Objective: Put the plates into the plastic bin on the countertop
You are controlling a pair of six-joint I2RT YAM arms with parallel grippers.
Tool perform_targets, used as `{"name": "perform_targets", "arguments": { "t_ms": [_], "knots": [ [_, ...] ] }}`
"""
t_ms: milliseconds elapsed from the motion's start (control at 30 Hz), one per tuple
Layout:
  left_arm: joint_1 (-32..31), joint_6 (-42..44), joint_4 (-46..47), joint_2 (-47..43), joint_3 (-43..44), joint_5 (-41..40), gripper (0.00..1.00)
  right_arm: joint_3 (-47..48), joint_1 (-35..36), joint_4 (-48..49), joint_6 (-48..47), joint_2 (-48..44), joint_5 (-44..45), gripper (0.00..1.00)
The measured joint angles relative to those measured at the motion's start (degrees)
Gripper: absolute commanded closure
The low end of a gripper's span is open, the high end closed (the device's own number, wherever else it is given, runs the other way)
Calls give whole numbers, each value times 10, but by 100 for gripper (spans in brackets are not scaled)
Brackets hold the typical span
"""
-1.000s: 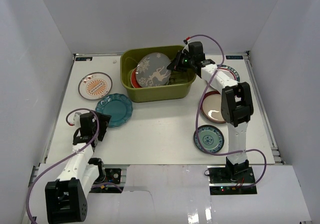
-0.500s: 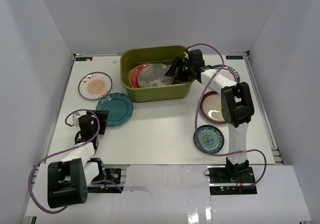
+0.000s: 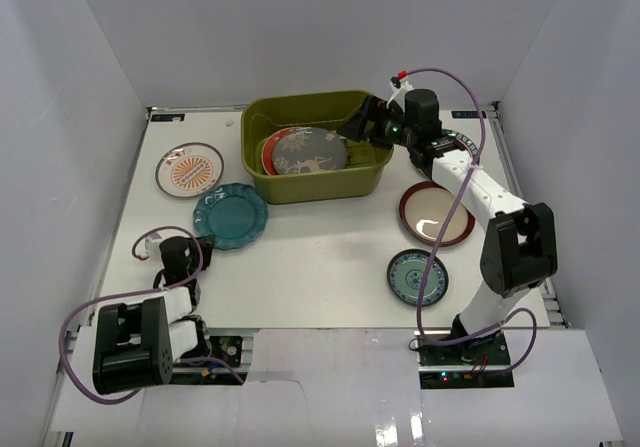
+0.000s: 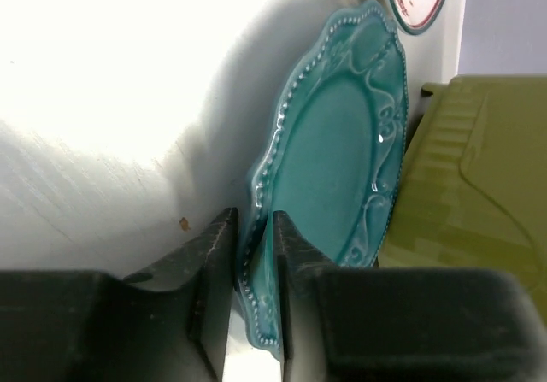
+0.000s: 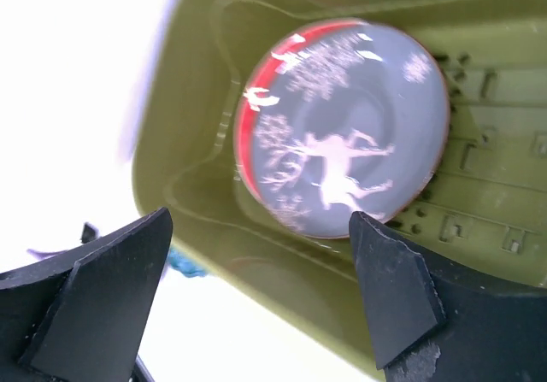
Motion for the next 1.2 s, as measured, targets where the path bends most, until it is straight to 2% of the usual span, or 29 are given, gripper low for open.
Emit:
{"name": "perform_targets", "arguments": {
  "t_ms": [67, 100, 267, 500, 633, 933, 1200],
  "knots": [
    [0, 4, 2, -4, -3, -1, 91, -12, -1, 10, 0, -31, -5, 10],
    [1, 8, 6, -14, -5, 1, 100, -19, 0, 13, -1, -46, -9, 10],
    [-1, 22, -39, -106, -5, 1, 100, -57, 0, 35, 0, -117, -31, 10],
    [-3, 58, -210, -291, -9, 9, 100, -146, 25, 66, 0, -199, -71, 10],
    [-14, 68, -278, -316, -4, 30, 100, -210, 48, 66, 2, -227, -86, 9],
    [-61, 155, -419, -348, 86, 130, 100, -337, 72, 51, -2, -319, -87, 10],
    [-94, 155, -447, -350, 95, 217, 100, -511, 75, 93, 46, -318, -94, 10]
  ]
}}
